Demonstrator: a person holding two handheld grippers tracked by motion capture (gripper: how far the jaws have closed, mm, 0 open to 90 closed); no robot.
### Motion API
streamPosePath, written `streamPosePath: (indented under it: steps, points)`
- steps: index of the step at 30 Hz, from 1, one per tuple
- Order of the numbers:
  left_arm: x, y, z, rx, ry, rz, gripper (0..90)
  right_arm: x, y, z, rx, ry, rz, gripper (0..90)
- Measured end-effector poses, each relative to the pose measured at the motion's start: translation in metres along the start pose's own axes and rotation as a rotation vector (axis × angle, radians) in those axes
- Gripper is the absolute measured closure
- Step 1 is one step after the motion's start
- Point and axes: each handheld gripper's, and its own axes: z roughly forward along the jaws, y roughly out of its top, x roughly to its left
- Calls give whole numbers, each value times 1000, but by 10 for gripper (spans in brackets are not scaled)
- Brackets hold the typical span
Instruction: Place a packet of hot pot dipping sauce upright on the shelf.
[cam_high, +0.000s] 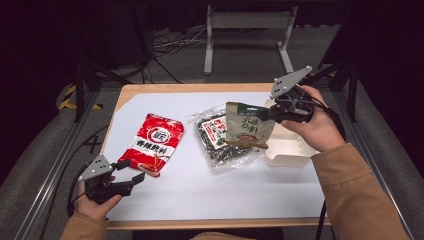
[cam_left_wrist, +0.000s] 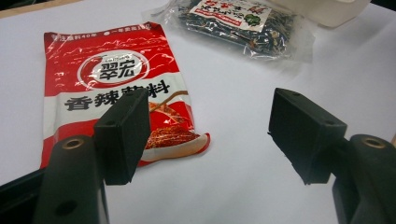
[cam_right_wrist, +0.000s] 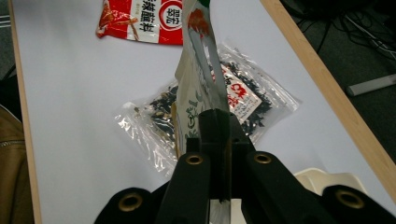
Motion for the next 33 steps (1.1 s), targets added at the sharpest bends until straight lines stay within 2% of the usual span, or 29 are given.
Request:
streamPosePath:
  steps: [5, 9, 22, 33]
  points:
    - [1, 1, 1, 2, -7, 1, 301, -13, -8, -7, -10, -28, -21, 900]
    - [1, 2, 4, 3, -8, 4, 301, -22, -14, -10, -11, -43, -20, 900]
    - [2, 6, 10, 4, -24, 7, 301, -52, -27, -22, -56, -109, 41, 900]
    - [3, 9, 16, 10, -34, 14, 301, -82, -29, -29, -34, -160, 56, 900]
